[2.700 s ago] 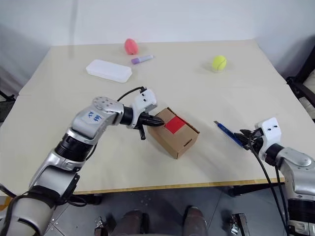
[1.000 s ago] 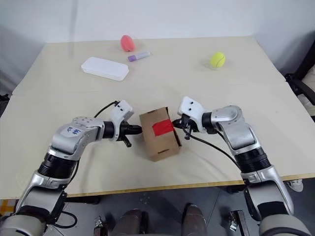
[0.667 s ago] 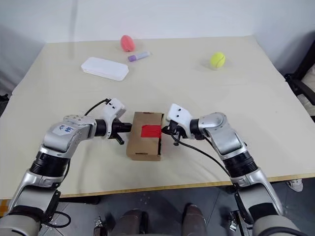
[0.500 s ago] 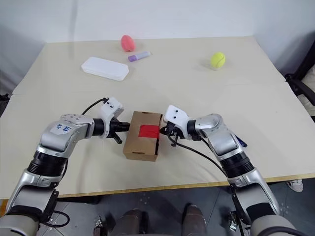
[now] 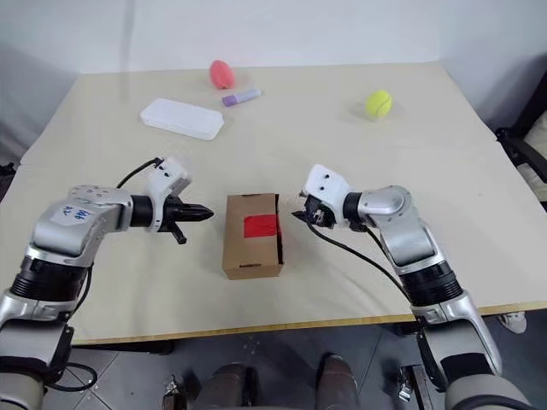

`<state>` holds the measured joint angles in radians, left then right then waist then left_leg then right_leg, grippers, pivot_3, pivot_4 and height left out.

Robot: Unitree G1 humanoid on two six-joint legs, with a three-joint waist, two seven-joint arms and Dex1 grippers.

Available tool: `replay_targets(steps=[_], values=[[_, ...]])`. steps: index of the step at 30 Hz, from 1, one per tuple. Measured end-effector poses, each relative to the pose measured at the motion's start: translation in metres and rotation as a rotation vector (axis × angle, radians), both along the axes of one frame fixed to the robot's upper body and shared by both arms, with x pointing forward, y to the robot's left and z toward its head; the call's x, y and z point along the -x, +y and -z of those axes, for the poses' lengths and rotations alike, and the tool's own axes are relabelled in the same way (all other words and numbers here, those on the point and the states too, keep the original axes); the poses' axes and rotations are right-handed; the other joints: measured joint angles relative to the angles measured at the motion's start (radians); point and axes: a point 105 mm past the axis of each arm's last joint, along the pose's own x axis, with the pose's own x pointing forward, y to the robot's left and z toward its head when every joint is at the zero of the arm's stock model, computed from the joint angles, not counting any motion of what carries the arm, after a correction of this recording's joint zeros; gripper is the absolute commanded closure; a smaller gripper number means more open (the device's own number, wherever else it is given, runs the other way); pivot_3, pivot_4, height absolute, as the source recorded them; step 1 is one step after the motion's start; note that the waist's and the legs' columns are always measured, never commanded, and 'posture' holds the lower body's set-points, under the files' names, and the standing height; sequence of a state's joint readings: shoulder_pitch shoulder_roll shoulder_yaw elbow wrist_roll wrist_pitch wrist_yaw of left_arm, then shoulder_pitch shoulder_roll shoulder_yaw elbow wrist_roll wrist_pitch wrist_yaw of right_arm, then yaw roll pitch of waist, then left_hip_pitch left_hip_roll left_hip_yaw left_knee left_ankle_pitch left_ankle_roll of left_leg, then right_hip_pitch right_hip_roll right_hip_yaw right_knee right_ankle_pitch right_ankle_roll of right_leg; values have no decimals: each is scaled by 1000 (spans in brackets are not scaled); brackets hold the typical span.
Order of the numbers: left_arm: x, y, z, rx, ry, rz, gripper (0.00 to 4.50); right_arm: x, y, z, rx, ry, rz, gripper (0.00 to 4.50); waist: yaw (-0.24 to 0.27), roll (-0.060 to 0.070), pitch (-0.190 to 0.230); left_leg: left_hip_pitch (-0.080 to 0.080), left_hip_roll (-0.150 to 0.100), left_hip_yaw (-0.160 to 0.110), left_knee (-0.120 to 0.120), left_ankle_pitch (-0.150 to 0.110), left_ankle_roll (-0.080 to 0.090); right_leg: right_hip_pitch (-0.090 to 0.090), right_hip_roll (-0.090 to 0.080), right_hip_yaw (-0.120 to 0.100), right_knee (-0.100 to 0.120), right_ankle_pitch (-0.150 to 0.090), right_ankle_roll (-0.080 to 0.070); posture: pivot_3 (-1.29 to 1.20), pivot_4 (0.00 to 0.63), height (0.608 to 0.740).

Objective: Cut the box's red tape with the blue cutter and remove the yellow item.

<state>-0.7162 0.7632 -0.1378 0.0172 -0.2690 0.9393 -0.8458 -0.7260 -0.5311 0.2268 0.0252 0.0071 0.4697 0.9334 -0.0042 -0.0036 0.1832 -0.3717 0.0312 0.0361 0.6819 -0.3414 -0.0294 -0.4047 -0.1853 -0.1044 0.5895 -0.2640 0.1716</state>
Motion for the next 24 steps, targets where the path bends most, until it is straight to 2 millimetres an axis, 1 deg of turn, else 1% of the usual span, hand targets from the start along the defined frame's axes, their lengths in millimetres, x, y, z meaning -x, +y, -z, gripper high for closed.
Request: replay_targets(steps=[3,4,5,7,9,11,14,17,20,24], values=[[-1,1,-2,4,-4,13,4500,3,-4,-5,-11,-1,27,451,1,0,0,0,0,0,0,0,0,-1,0,0,0,0,0,0,150,740],[-3,0,-4,14,-5,12,4500,5,-4,-7,-22,3,32,193,2,0,0,-1,0,0,0,0,0,-1,0,0,1,0,0,0,150,740],[-5,-4,-9,29,-15,20,4500,5,-4,-11,-39,2,44,40,4,0,0,-2,0,0,1,0,0,-1,0,0,1,0,0,0,150,740],[-6,-16,-20,79,-33,56,4500,6,-2,-18,-79,-2,62,40,5,0,0,-2,0,0,1,0,0,-1,0,0,1,0,0,0,150,740],[-4,-32,-31,150,-32,114,4500,5,6,-24,-136,0,73,40,2,0,0,-2,0,0,1,0,0,-2,0,0,2,0,0,0,150,740],[0,-43,-34,188,-14,164,4500,4,13,-26,-169,2,78,40,-2,0,0,-2,0,0,0,0,0,-4,0,0,3,0,0,0,150,740],[4,-52,-26,177,26,208,4500,1,14,-25,-185,1,108,40,-8,0,0,-2,0,1,0,0,0,-4,0,0,3,0,0,0,150,740],[6,-60,-17,139,42,251,4500,2,20,-19,-172,16,98,40,-9,0,0,-2,0,1,0,0,0,-4,0,0,3,0,0,0,150,740],[6,-63,-15,96,8,291,4500,5,25,-12,-151,38,71,40,-10,0,0,-1,0,1,0,0,0,-4,0,0,3,0,0,0,150,740],[3,-65,-14,84,-3,309,4500,7,24,-10,-128,37,46,40,-6,0,0,-1,0,1,1,0,0,-3,0,0,3,0,0,0,150,740]])
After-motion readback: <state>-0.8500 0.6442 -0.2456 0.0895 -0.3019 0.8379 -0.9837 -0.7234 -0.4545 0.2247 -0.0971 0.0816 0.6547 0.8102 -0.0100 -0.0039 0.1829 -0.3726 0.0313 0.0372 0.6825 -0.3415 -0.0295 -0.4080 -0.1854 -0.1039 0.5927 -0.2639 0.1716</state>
